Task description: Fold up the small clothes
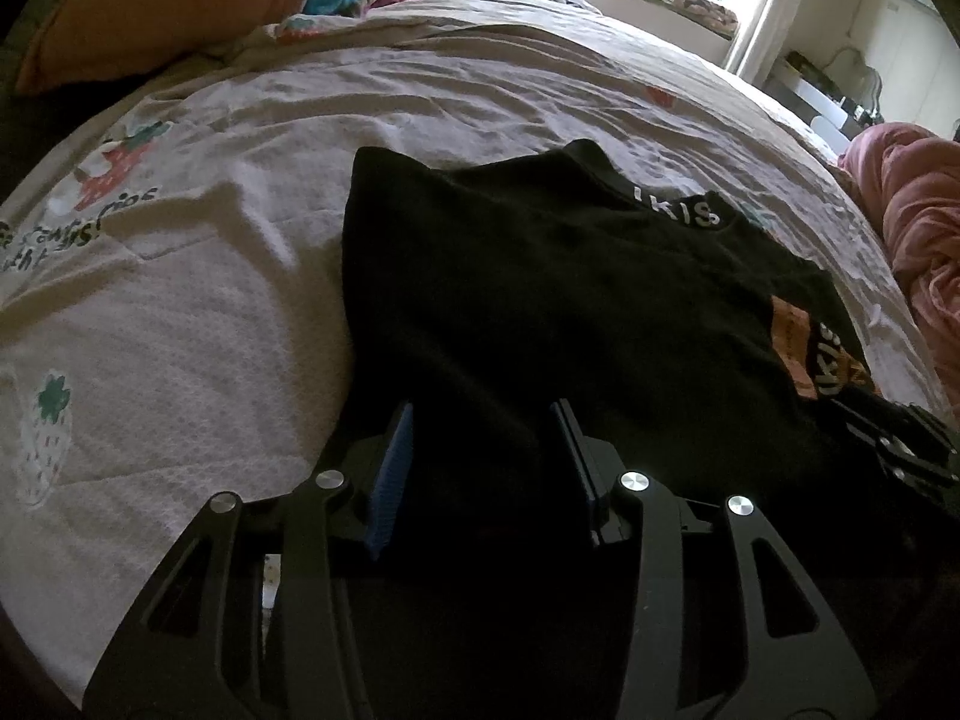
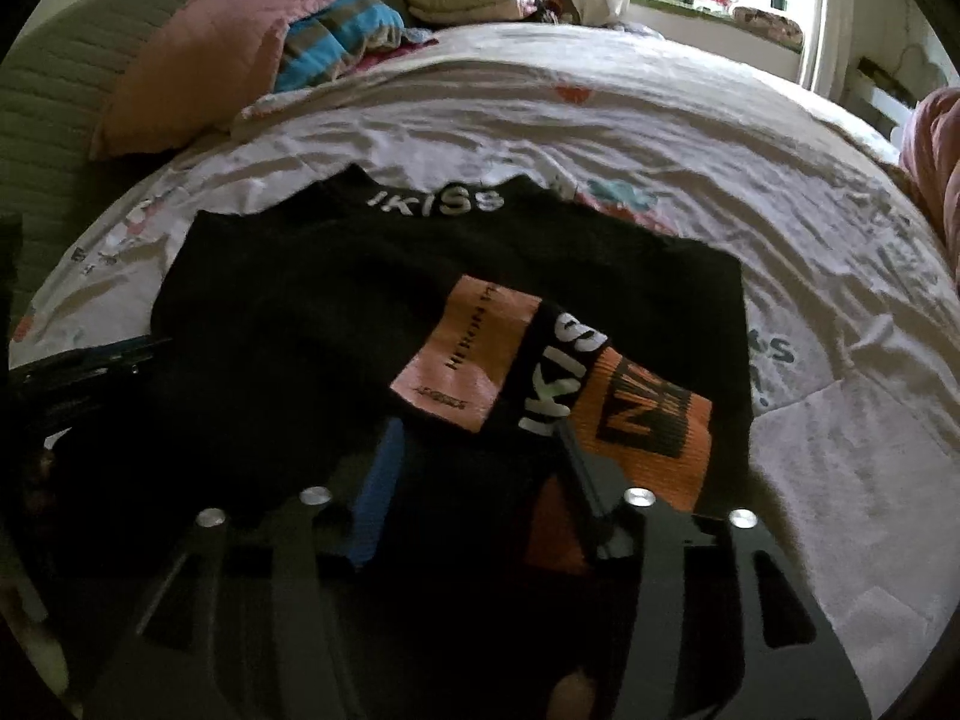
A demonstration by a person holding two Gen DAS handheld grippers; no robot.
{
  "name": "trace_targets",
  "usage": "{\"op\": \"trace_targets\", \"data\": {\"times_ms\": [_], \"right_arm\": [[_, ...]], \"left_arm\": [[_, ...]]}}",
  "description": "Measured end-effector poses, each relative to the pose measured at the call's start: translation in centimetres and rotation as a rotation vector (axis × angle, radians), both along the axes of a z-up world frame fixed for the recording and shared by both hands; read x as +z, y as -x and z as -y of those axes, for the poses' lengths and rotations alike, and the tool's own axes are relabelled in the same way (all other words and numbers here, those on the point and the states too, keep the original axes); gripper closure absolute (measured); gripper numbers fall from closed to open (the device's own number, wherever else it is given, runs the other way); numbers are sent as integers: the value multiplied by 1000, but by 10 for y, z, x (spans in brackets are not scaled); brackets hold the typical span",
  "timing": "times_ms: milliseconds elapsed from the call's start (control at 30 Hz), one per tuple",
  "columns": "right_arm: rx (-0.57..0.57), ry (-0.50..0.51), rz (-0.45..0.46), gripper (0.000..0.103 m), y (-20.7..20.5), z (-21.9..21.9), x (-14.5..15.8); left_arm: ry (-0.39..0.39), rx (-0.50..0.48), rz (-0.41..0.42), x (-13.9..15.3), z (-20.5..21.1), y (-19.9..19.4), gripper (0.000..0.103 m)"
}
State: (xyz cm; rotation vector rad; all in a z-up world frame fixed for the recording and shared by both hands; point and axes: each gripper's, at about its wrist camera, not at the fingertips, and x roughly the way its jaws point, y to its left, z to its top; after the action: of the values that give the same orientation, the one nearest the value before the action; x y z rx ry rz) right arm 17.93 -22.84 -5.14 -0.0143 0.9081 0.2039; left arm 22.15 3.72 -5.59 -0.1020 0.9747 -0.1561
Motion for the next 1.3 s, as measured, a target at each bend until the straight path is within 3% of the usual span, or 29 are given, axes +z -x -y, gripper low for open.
{"op": "trace_targets", "data": {"times_ms": [433, 567, 833, 1067, 1300], "right_arm": [[-26, -24, 35, 36, 13, 4, 11], [-22, -39, 43, 32, 17, 5, 15], [-34, -48, 66, 11, 24, 7, 23], [-69, -50, 101, 6, 28, 14, 32], [-100, -44, 127, 5, 35, 19, 39]], "left_arm": [[21, -12, 22, 11, 2, 10, 64], [22, -9, 35, 16, 2, 14, 52], [24, 12, 72, 30, -2, 24, 32], [37, 35, 95, 38, -7, 31, 11], [44, 38, 117, 47, -7, 40, 10]]}}
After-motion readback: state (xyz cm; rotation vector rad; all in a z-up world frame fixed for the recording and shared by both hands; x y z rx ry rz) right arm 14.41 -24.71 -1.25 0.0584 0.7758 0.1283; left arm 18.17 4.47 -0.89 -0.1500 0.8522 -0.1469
